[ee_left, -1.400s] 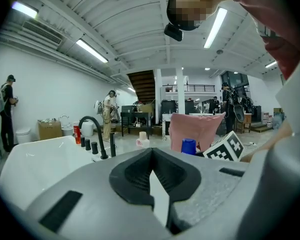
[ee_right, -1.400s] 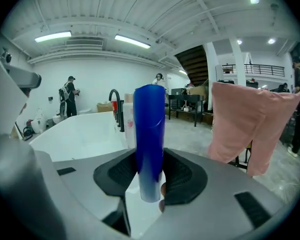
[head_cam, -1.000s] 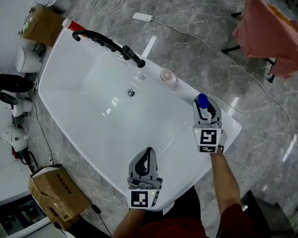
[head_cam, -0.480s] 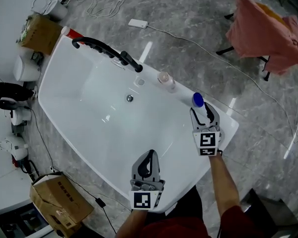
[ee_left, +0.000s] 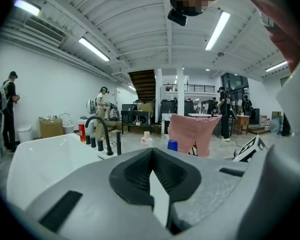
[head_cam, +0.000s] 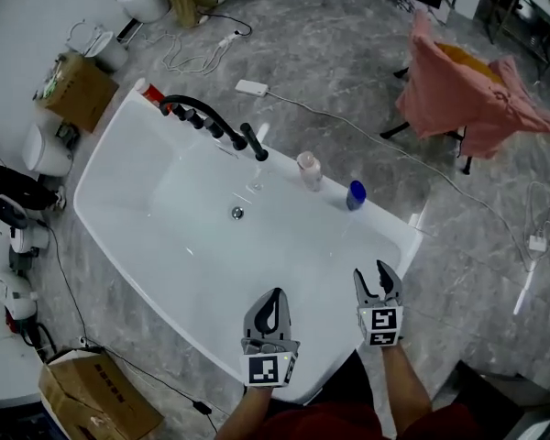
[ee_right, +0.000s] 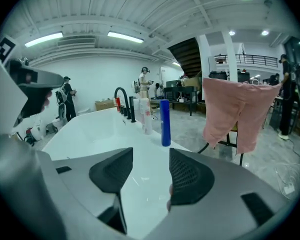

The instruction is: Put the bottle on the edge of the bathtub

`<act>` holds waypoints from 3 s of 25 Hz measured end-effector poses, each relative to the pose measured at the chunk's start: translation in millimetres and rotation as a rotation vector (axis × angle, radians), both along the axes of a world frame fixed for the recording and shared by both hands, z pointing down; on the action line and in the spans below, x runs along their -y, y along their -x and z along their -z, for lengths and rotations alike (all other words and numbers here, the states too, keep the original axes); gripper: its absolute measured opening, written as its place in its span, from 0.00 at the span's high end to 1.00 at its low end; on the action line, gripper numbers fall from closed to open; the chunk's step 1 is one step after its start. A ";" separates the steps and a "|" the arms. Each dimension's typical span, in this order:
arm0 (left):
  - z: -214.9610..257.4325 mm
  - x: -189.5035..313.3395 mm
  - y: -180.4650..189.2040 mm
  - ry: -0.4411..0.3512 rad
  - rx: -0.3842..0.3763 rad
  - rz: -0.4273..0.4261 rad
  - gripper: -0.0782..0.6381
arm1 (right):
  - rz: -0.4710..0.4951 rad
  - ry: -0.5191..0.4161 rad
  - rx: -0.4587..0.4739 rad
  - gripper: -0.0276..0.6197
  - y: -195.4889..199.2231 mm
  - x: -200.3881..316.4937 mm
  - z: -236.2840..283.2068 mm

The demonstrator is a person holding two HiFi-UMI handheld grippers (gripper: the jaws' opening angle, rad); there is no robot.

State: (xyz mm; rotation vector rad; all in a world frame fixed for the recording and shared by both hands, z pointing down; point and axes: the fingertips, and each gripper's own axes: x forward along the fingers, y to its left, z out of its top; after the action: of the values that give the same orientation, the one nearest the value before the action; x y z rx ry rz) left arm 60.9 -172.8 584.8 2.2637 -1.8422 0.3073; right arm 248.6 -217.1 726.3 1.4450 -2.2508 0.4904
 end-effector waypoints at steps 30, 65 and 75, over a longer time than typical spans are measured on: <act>202.8 -183.6 174.7 -0.287 -0.008 -0.185 0.88 | -0.114 -0.536 0.051 0.63 131.0 -235.0 354.7; 222.4 -210.7 198.4 -0.328 -0.024 -0.176 0.88 | -0.161 -0.603 0.077 0.96 141.0 -262.6 390.4; 221.5 -212.2 204.2 -0.324 -0.014 -0.159 0.88 | -0.180 -0.595 0.079 0.96 139.9 -262.2 389.2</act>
State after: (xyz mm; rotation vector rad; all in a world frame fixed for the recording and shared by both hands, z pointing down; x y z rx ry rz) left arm -143.2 39.4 363.3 2.6245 -1.8196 0.0146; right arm 108.7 45.1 337.1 1.9486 -2.4619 -0.0949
